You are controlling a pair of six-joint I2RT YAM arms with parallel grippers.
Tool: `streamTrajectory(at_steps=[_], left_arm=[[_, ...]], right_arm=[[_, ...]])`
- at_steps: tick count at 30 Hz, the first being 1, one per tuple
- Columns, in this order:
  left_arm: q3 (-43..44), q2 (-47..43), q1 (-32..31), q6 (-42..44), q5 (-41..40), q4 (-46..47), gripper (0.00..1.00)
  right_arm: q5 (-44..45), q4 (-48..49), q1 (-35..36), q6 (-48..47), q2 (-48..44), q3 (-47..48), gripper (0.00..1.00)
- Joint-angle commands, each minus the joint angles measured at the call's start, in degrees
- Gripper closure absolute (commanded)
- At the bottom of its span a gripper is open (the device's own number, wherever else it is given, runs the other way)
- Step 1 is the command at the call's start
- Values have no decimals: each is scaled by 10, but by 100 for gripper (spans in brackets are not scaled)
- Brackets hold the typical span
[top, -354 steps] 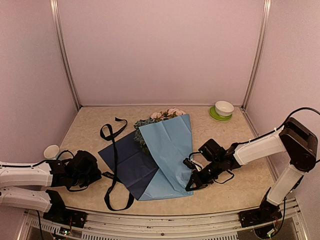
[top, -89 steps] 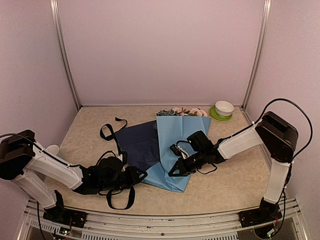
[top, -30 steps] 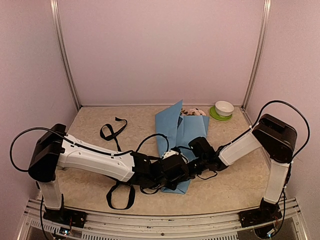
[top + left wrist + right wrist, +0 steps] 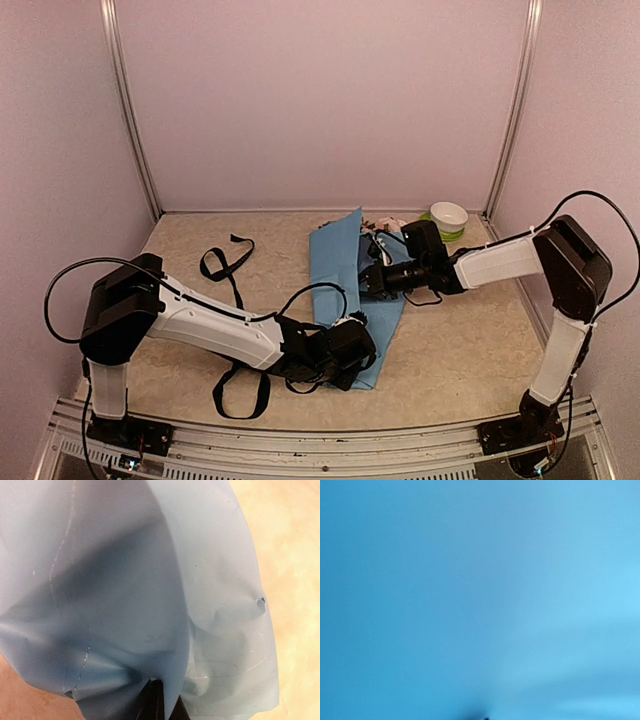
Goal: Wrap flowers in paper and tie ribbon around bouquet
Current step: Fold the two-thirds-folded wrapping paper at the center of the board.
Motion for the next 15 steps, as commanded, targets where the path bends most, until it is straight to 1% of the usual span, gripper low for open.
streamTrajectory(at_steps=[1, 3, 6, 9, 12, 15], left_arm=[[-17, 9, -7, 11, 33, -7, 100], [-13, 8, -14, 19, 23, -8, 100], [8, 11, -35, 48, -20, -25, 100], [38, 30, -53, 71, -53, -56, 100], [55, 50, -63, 90, -58, -73, 100], [62, 63, -69, 107, -57, -80, 100]], right_arm=[[-43, 13, -18, -34, 55, 61, 100], [-61, 41, -19, -23, 89, 82, 100], [-90, 92, -20, 9, 146, 112, 100], [-88, 125, -20, 40, 186, 139, 100], [-97, 160, -20, 66, 209, 160, 100], [-86, 132, -20, 55, 211, 177, 100]])
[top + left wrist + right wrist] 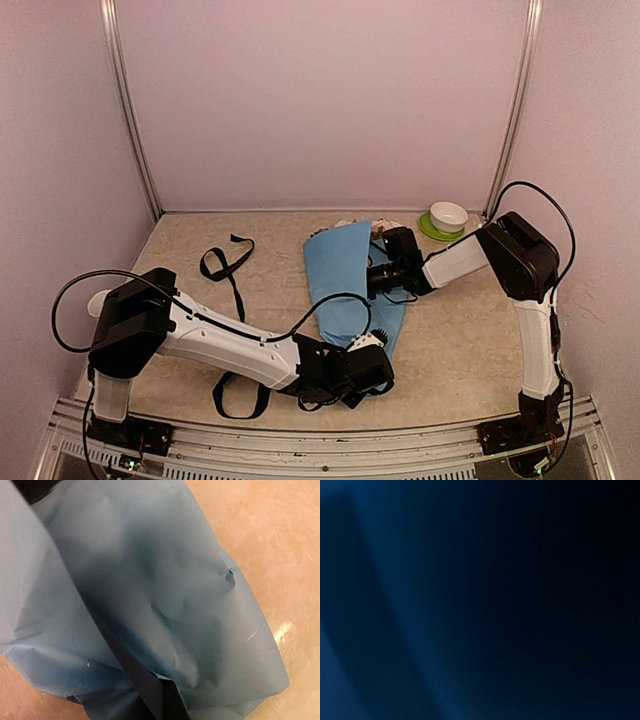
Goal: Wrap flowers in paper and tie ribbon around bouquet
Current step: Fold the two-thirds-folded wrapping paper at the center of the board.
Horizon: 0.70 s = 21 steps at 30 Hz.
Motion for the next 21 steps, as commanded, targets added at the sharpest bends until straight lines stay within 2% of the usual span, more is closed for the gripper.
streamTrajectory(at_steps=[1, 6, 10, 15, 17, 20, 21], left_arm=[[17, 33, -14, 45, 11, -41, 100], [34, 46, -13, 60, 15, -63, 100], [36, 54, -12, 56, 18, -76, 100], [40, 61, -12, 55, 19, -78, 100], [42, 63, -12, 56, 21, -78, 100], [43, 64, -12, 56, 22, -78, 100], [43, 65, -12, 56, 21, -79, 100]], right_arm=[[2, 11, -4, 4, 0, 42, 100], [10, -29, -14, -21, -60, 30, 100], [69, -158, -48, -57, -134, 15, 100], [126, -194, -107, -67, -244, -78, 99], [141, -208, -113, -83, -281, -97, 90], [120, -217, -105, -106, -314, -107, 71], [105, -211, -101, -104, -319, -113, 62]])
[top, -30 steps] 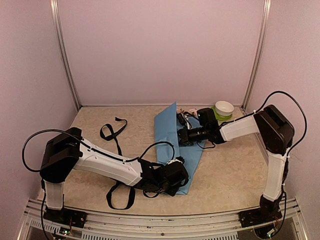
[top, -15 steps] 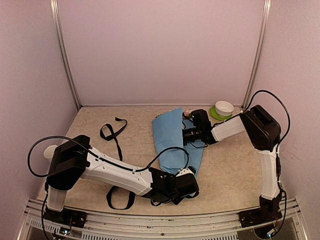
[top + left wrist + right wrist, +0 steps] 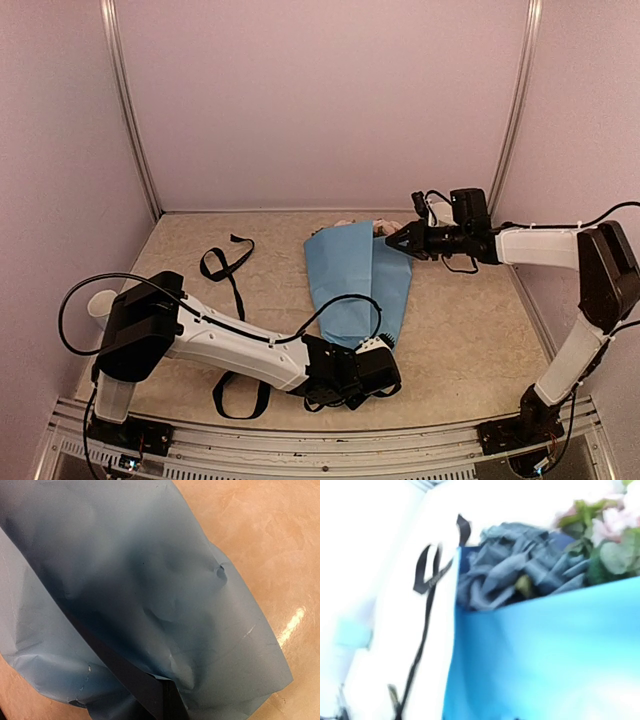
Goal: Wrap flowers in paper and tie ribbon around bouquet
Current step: Fold the two-thirds-folded wrapping paper at the center of the board.
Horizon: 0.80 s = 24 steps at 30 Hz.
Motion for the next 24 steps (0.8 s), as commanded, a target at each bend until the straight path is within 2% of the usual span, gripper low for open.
streamTrajectory(at_steps=[1, 4, 9, 10, 11, 14, 15, 19, 24], left_arm=[[-3, 38, -6, 7, 40, -27, 100], [-3, 38, -5, 6, 38, -29, 100], [-3, 39, -5, 6, 40, -30, 100], [-3, 39, -5, 6, 39, -31, 100], [-4, 39, -5, 6, 39, -32, 100], [-7, 37, -5, 3, 37, -33, 100], [-8, 35, -5, 2, 37, -34, 100], [-10, 32, -5, 0, 36, -32, 100], [-9, 29, -3, 3, 37, -31, 100]], right_arm=[[-28, -21, 24, -19, -28, -27, 45], [-35, -9, 40, 9, -20, -42, 2], [-54, 7, 86, 12, 32, -18, 1], [-59, 5, 95, 8, 42, -7, 7], [-67, 6, 101, 6, 54, 5, 18], [-82, 14, 102, 10, 60, 12, 72], [-79, 2, 102, 3, 60, 14, 100], [-52, -34, 88, -26, 43, 3, 100], [-66, -29, 43, -41, 34, -31, 100]])
